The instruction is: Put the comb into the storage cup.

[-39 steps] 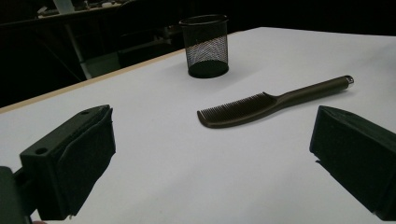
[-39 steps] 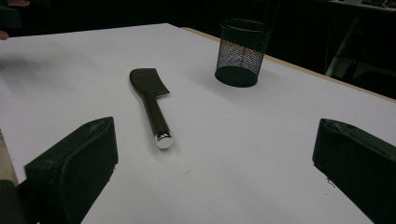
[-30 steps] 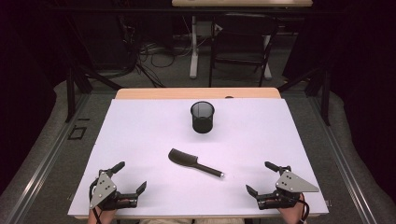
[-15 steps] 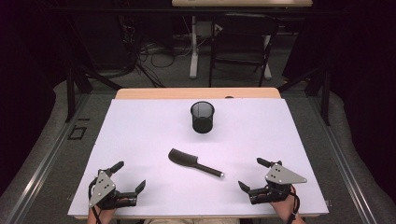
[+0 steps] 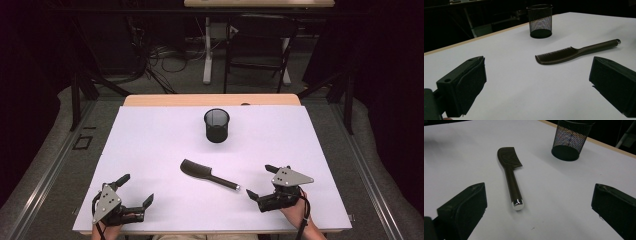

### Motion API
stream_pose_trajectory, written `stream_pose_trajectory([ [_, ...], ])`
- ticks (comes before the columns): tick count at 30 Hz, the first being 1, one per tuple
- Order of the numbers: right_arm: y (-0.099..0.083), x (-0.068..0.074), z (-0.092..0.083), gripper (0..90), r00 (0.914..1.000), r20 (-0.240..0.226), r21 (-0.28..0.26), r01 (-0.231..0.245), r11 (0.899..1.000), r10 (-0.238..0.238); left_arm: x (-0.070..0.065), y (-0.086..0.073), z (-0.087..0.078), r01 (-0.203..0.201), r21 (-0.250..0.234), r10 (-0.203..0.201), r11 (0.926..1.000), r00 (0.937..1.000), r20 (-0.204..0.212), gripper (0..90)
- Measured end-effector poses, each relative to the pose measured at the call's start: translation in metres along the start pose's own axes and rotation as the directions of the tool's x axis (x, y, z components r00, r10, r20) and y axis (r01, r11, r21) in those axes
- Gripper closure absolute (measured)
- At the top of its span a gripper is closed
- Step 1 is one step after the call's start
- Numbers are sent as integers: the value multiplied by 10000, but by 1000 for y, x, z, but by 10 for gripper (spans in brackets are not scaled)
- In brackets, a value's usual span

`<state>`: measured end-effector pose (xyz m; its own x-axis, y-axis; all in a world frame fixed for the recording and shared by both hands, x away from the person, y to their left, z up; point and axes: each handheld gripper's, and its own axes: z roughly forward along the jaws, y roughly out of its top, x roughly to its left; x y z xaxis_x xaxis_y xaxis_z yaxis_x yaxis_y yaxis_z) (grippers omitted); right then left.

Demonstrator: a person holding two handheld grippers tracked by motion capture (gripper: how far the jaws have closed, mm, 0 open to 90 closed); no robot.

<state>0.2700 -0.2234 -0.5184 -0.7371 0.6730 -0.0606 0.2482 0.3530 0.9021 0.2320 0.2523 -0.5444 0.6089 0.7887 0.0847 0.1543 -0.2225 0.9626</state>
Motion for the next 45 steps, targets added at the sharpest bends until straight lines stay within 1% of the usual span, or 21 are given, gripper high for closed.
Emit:
stream_pose_trajectory([
  [3, 2, 0, 2, 0, 10000, 52, 59, 81, 10000, -81, 0, 0, 2, -42, 28, 42, 10000, 10000, 63, 12],
  [7, 7, -1, 5, 0, 10000, -43, 215, 73, 9997, -72, 1, 0, 4, -77, 38, 76, 10000, 9999, 154, 12],
  [8, 10, -1, 7, 0, 9999, -103, 331, 71, 9994, -68, 1, 1, 5, -114, 14, 114, 9999, 9998, 176, 12],
  [12, 14, -1, 11, 0, 9998, -188, 442, 99, 9990, -91, 1, 1, 7, -160, 61, 158, 9999, 9996, 222, 12],
  [14, 19, 0, 16, 0, 9994, -306, 562, 208, 9982, -191, 0, 1, 8, -142, 54, 141, 9999, 9996, 237, 13],
  [16, 20, 0, 18, 0, 9991, -384, 621, 207, 9979, -184, 0, 1, 8, -145, 48, 144, 9999, 9997, 221, 13],
  [17, 23, 1, 24, 0, 9985, -483, 711, 310, 9970, -276, 0, 1, 7, -197, 67, 196, 9998, 9996, 210, 13],
  [20, 27, 2, 30, 0, 9973, -642, 848, 415, 9955, -361, 0, 1, 7, -200, 59, 199, 9998, 9996, 187, 14],
  [21, 27, 2, 30, 0, 9973, -642, 848, 415, 9955, -361, 0, 1, 7, -200, 59, 199, 9998, 9996, 187, 14],
  [23, 32, 4, 37, 0, 9962, -777, 996, 458, 9940, -382, 0, 1, 8, -203, 86, 202, 9998, 9996, 219, 14],
  [25, 33, 4, 39, 0, 9959, -820, 1023, 472, 9936, -388, 0, 1, 8, -233, 100, 230, 9997, 9995, 225, 14],
  [26, 36, 5, 43, 0, 9950, -910, 1120, 508, 9924, -406, -1, 1, 8, -231, 110, 229, 9997, 9995, 224, 14],
  [28, 37, 5, 44, 0, 9945, -949, 1117, 539, 9923, -434, -1, 1, 9, -243, 152, 239, 9996, 9995, 225, 14],
  [31, 43, 8, 51, 0, 9926, -1093, 1269, 665, 9897, -527, -1, 1, 9, -325, 174, 321, 9993, 9992, 244, 14],
  [34, 45, 9, 56, 0, 9906, -1212, 1404, 796, 9869, -627, 0, 1, 9, -302, 153, 298, 9994, 9993, 233, 14],
  [39, 48, 12, 63, 0, 9879, -1410, 1735, 897, 9807, -654, 0, 1, 9, -364, 159, 360, 9992, 9990, 270, 14],
  [41, 48, 12, 65, 0, 9866, -1490, 1770, 923, 9799, -660, 0, 1, 9, -360, 160, 355, 9992, 9990, 270, 14],
  [42, 50, 13, 69, 0, 9846, -1589, 2007, 1044, 9741, -728, 0, 1, 9, -362, 159, 357, 9992, 9990, 267, 14],
  [45, 53, 14, 74, 0, 9820, -1678, 2181, 1226, 9682, -866, 1, 1, 9, -442, 192, 437, 9988, 9987, 256, 14],
])
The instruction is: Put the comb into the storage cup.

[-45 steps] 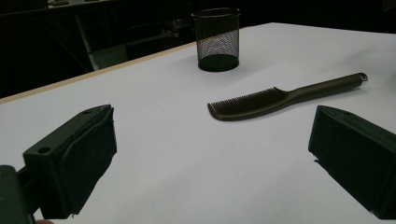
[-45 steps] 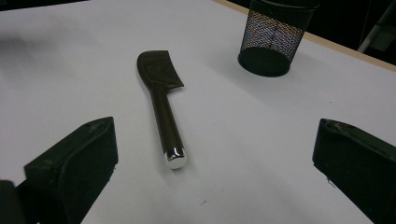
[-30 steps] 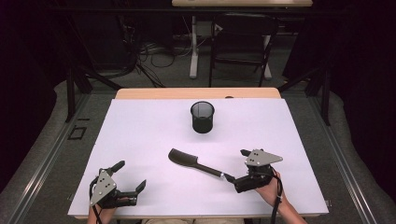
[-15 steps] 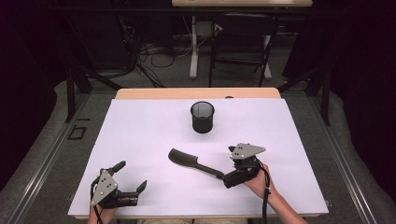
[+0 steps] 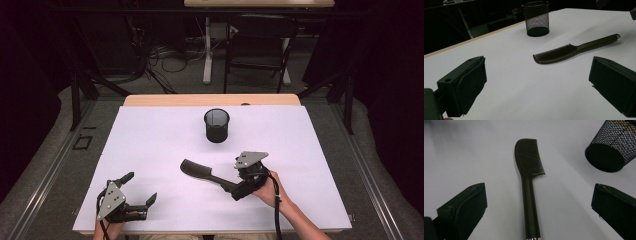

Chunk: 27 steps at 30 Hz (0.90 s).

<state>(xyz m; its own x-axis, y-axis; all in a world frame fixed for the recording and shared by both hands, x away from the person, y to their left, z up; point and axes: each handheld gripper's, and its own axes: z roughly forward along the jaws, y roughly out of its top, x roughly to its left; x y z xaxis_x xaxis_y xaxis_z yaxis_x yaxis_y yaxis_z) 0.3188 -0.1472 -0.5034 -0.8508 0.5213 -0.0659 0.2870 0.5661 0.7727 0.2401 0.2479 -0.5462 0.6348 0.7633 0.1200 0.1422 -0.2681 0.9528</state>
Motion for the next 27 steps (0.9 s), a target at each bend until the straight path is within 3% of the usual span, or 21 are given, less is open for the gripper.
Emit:
stream_pose_trajectory([
  [16, 20, 3, 28, 0, 9968, -714, 1420, 470, 9888, -371, 1, 0, 0, 46, -12, -46, 10000, 10000, 22, 14],
  [27, 39, 7, 47, 0, 9925, -942, 2489, 990, 9635, -776, 1, 0, 2, 30, -39, -30, 10000, 10000, 55, 14],
])
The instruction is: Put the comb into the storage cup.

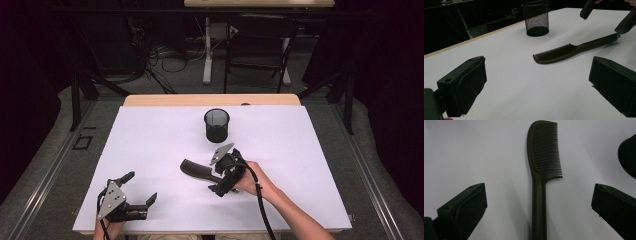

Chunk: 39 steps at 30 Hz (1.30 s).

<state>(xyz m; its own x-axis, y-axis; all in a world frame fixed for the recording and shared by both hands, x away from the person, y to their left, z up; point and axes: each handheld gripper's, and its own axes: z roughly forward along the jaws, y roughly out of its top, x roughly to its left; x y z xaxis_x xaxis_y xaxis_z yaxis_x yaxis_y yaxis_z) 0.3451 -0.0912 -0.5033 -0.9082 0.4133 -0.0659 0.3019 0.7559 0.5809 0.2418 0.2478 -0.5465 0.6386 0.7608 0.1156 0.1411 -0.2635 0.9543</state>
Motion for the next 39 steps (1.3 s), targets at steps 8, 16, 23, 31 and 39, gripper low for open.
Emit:
stream_pose_trajectory([
  [8, 8, 2, 8, 3, 9998, -56, 917, 186, 9956, -182, 0, 1, 1, -97, -2, 97, 10000, 9999, 65, 16],
  [16, 17, 2, 12, 98, 9992, -156, 1625, 381, 9860, -360, 0, 1, 0, -75, -26, 75, 10000, 10000, 41, 17],
  [23, 22, 0, 17, 234, 9993, -177, 2230, 364, 9741, -333, 0, 1, 0, -78, -24, 78, 10000, 10000, 42, 17],
  [31, 25, 0, 26, 475, 9994, -267, 2873, 294, 9574, -227, 0, 1, 0, -89, -6, 89, 10000, 9999, 46, 18],
  [39, 30, 0, 35, 575, 9994, -340, 3515, 201, 9360, -87, 0, 1, -1, -112, -57, 112, 9999, 9999, 72, 19],
])
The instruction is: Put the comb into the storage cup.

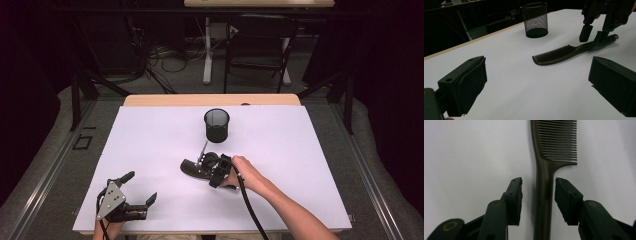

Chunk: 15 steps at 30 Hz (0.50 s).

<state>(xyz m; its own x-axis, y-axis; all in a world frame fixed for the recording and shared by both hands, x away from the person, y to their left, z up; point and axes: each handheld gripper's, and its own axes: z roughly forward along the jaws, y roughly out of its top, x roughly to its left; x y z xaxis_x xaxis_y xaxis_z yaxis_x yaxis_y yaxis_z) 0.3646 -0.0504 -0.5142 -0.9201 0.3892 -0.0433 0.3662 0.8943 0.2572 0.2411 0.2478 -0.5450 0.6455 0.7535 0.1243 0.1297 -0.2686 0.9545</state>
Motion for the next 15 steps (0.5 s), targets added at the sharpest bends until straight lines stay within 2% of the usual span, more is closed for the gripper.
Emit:
stream_pose_trajectory([
  [11, 7, -6, 10, 631, 9997, 184, 687, -162, 9975, 150, 0, 0, 1, -1, 50, 1, 10000, 10000, 59, 20],
  [15, 9, -7, 12, 664, 9994, 206, 640, -296, 9975, 284, 0, 0, 1, -30, 78, 29, 10000, 9999, 103, 22],
])
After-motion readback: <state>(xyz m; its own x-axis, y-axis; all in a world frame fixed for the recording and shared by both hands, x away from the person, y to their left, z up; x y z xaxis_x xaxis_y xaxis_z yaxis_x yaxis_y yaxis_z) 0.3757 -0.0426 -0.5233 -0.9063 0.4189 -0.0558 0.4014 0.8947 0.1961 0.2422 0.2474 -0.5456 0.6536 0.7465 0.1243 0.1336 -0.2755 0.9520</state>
